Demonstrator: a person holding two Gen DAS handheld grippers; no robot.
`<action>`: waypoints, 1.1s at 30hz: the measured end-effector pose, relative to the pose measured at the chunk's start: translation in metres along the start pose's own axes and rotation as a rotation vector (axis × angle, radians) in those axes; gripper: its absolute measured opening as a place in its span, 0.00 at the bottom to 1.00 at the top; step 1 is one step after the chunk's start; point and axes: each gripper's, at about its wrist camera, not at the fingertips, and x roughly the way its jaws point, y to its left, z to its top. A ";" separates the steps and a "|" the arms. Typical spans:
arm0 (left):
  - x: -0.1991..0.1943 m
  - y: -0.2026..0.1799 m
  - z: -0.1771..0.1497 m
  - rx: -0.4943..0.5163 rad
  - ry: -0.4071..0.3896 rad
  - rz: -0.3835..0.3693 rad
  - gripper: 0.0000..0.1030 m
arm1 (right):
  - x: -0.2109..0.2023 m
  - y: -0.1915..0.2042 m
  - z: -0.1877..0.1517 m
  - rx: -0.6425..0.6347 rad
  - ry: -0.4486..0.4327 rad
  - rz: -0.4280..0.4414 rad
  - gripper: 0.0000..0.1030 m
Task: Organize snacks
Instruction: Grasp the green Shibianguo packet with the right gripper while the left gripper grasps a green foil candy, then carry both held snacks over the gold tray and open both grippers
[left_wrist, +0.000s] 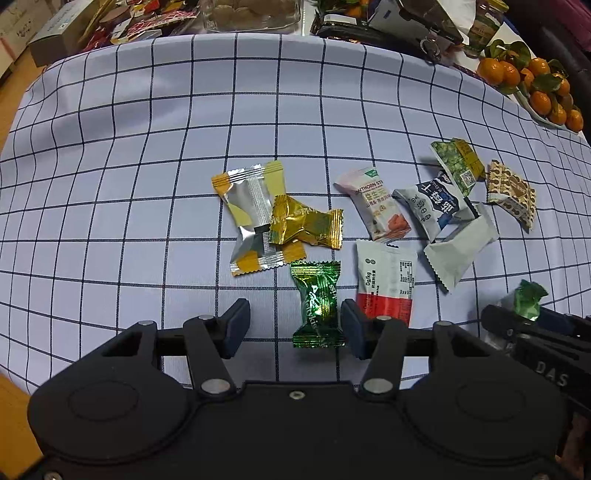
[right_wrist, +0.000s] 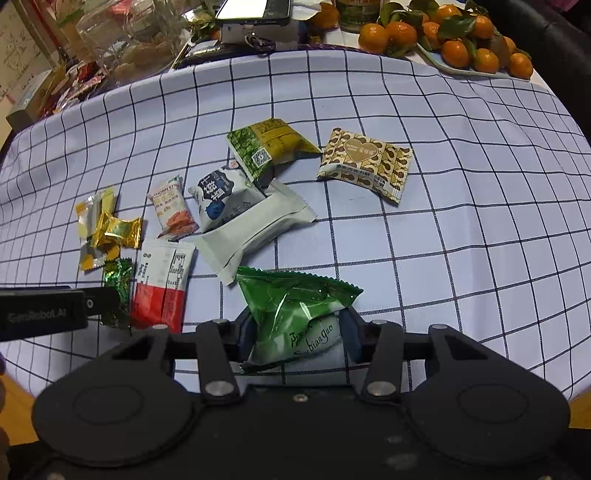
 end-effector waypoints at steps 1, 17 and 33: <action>0.003 0.000 0.001 -0.002 0.007 0.000 0.52 | -0.004 -0.003 0.001 0.005 -0.015 0.007 0.47; 0.010 -0.020 0.012 -0.021 -0.010 0.030 0.23 | -0.021 -0.017 0.003 0.028 -0.053 0.036 0.47; -0.079 -0.033 -0.061 -0.011 -0.104 0.046 0.23 | -0.075 -0.022 -0.029 -0.004 -0.113 0.069 0.47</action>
